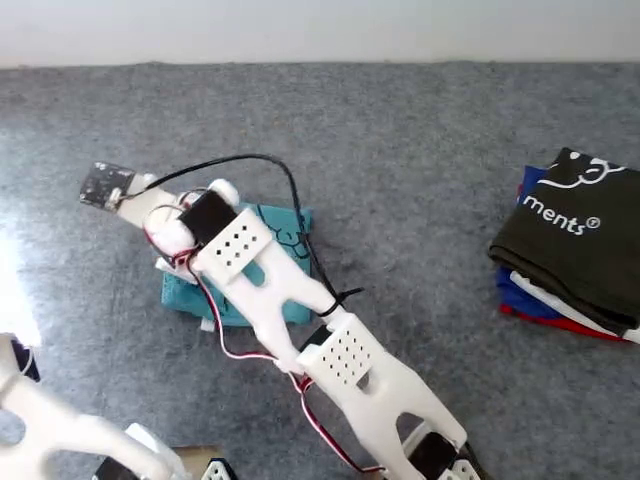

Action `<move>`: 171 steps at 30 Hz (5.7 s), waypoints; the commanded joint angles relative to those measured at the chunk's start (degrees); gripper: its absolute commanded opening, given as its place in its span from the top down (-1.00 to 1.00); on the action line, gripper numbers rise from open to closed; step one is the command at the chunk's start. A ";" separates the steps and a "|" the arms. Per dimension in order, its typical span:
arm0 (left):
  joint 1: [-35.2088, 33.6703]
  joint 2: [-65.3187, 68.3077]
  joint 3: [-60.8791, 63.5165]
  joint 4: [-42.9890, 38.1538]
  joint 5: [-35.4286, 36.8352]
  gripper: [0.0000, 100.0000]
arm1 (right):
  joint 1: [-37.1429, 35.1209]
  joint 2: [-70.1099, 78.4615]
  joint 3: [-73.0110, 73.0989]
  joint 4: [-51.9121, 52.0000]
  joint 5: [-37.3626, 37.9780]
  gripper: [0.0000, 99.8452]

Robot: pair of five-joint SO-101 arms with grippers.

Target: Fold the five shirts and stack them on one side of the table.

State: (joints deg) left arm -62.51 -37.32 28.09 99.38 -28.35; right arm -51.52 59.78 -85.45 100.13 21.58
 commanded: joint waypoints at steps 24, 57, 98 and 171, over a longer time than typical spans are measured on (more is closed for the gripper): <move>-0.53 -1.32 -0.48 0.09 0.00 0.84 | -6.64 6.55 2.46 -8.13 2.29 0.97; 41.76 -0.62 -10.77 -1.49 15.12 0.61 | 17.71 -17.71 4.22 2.95 -4.48 0.97; 51.25 61.10 -34.42 -7.47 16.18 0.73 | 42.86 -65.80 77.10 2.68 -14.95 0.98; 49.67 67.25 -48.57 -4.57 18.29 0.85 | 43.30 -66.07 78.07 2.59 -9.76 0.98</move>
State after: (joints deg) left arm -14.07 30.64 -17.54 90.33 -10.33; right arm -8.79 -4.40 -7.47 100.66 11.21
